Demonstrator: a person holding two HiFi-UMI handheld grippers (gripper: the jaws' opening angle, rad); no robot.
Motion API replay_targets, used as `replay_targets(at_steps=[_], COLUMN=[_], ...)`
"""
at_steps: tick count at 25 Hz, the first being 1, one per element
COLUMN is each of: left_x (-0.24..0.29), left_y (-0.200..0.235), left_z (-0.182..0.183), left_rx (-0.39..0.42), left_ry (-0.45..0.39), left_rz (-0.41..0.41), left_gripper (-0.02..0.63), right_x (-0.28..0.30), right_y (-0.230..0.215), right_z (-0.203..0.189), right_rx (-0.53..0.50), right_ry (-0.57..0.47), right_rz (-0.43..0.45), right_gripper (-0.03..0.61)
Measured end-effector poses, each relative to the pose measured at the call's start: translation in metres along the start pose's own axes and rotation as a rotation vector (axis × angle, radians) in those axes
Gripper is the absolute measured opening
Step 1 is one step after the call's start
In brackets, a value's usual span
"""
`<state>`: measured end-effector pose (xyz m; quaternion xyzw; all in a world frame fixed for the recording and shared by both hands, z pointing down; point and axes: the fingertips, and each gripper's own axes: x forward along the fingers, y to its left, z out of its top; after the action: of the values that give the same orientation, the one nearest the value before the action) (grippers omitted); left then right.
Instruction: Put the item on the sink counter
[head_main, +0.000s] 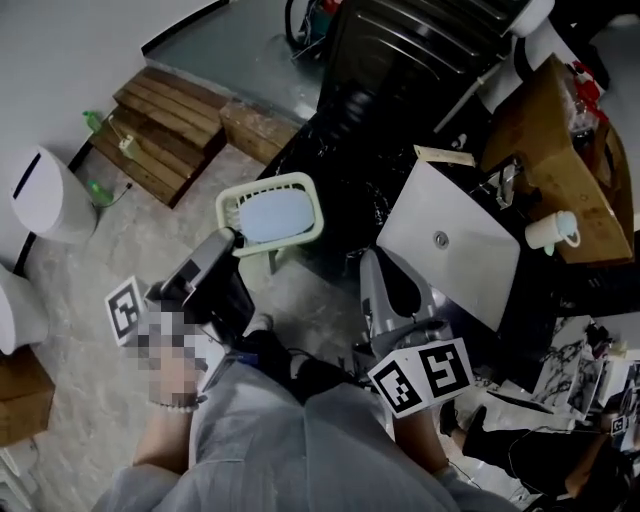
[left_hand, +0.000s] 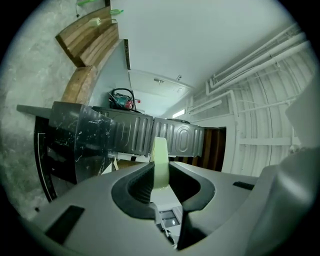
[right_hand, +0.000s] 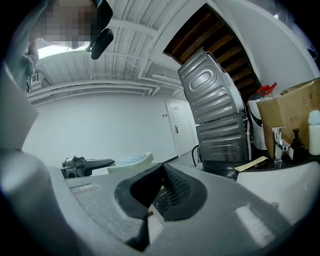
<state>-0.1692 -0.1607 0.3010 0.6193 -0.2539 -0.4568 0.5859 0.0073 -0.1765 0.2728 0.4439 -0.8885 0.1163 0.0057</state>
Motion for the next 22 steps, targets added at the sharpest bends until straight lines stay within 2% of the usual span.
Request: replay_targets(at_steps=[10,22], left_x=[0.031,0.062], left_y=[0.019,0.041], left_z=[0.042,0.048], left_rx=[-0.054,-0.093], left_ry=[0.159,0.322], left_rz=[0.037,0.055], left_gripper=[0.089,0.089], right_x=[0.031,0.032], right_y=[0.005,-0.003], right_z=[-0.002,-0.017], right_rx=[0.012,0.036], right_ry=[-0.019,-0.035], right_rz=[-0.158,-0.309], right_gripper=[-0.003,-0.003])
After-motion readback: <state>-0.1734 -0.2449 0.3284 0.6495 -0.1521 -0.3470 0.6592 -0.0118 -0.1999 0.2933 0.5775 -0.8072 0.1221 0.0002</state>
